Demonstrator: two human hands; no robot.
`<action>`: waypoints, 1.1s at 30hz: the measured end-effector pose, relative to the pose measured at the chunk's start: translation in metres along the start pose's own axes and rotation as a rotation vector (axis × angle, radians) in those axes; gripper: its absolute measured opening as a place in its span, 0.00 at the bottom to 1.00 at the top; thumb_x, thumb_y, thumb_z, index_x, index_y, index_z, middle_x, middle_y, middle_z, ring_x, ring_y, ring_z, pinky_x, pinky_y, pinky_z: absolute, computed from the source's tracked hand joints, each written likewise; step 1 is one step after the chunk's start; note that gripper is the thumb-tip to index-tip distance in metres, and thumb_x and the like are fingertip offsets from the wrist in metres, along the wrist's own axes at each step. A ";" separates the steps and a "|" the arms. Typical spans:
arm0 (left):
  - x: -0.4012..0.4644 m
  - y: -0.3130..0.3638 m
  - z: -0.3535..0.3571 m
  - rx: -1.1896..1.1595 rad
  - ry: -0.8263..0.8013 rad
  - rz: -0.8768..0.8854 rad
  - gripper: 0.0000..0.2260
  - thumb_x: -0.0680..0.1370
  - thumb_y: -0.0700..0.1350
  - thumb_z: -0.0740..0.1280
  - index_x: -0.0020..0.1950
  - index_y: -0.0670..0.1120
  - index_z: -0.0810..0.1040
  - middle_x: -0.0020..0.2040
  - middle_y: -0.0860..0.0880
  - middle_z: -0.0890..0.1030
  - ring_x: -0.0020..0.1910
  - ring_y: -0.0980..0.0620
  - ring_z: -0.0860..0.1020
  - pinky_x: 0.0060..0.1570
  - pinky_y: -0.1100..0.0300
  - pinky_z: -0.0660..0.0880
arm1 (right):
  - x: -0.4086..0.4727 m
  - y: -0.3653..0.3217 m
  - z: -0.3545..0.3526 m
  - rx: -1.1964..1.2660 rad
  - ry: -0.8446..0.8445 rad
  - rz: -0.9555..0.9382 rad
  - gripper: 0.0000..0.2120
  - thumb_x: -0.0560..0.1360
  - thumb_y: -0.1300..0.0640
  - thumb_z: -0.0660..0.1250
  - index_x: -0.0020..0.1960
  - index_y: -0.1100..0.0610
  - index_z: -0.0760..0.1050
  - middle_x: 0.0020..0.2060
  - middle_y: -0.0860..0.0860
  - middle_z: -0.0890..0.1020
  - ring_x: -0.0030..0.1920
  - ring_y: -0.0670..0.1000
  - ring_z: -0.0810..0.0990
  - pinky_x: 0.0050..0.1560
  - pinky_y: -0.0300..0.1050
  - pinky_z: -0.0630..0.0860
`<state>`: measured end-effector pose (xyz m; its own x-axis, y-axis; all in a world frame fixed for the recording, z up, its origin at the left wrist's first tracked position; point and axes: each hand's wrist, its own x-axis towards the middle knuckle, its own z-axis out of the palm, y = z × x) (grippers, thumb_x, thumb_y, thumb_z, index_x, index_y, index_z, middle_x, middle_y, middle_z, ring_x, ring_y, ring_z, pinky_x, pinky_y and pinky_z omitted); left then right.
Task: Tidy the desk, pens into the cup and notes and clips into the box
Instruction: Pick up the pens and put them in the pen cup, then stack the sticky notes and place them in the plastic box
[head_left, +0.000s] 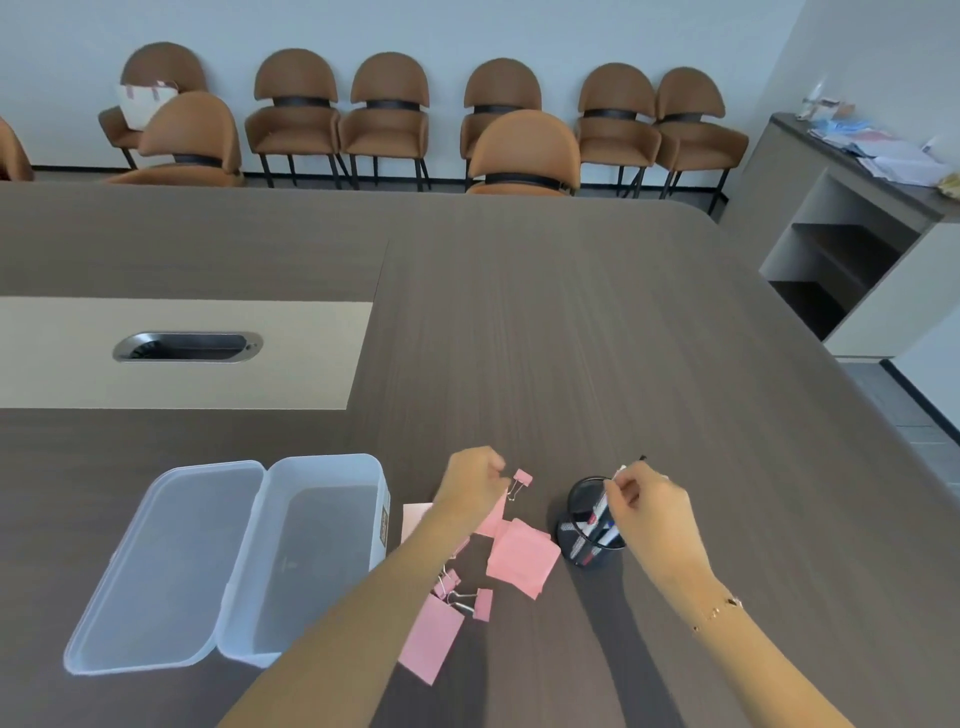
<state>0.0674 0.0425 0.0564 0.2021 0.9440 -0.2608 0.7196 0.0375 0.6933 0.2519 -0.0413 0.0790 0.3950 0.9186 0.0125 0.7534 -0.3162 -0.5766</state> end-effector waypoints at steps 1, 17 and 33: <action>-0.004 -0.014 -0.006 0.125 -0.055 -0.049 0.11 0.76 0.39 0.66 0.56 0.37 0.79 0.56 0.41 0.82 0.55 0.45 0.80 0.54 0.60 0.74 | -0.011 -0.007 0.005 0.000 -0.007 -0.053 0.07 0.76 0.60 0.64 0.40 0.60 0.75 0.32 0.53 0.80 0.31 0.50 0.76 0.31 0.39 0.71; -0.068 -0.117 0.037 0.658 -0.282 -0.310 0.21 0.80 0.39 0.61 0.72 0.39 0.61 0.68 0.43 0.71 0.67 0.47 0.72 0.49 0.73 0.72 | -0.001 -0.017 0.139 -0.603 -0.514 -0.159 0.19 0.78 0.63 0.60 0.68 0.67 0.63 0.65 0.60 0.72 0.66 0.57 0.69 0.66 0.45 0.69; -0.020 -0.068 -0.034 0.382 -0.400 -0.306 0.21 0.72 0.44 0.70 0.64 0.41 0.74 0.61 0.40 0.79 0.61 0.43 0.78 0.60 0.52 0.76 | 0.011 -0.021 0.124 -0.537 -0.689 -0.066 0.17 0.77 0.64 0.60 0.65 0.63 0.67 0.63 0.60 0.76 0.64 0.59 0.76 0.62 0.49 0.74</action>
<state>-0.0083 0.0320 0.0377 0.1289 0.7104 -0.6919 0.9557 0.0971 0.2778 0.1748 0.0047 -0.0098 0.0667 0.8229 -0.5642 0.9779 -0.1664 -0.1270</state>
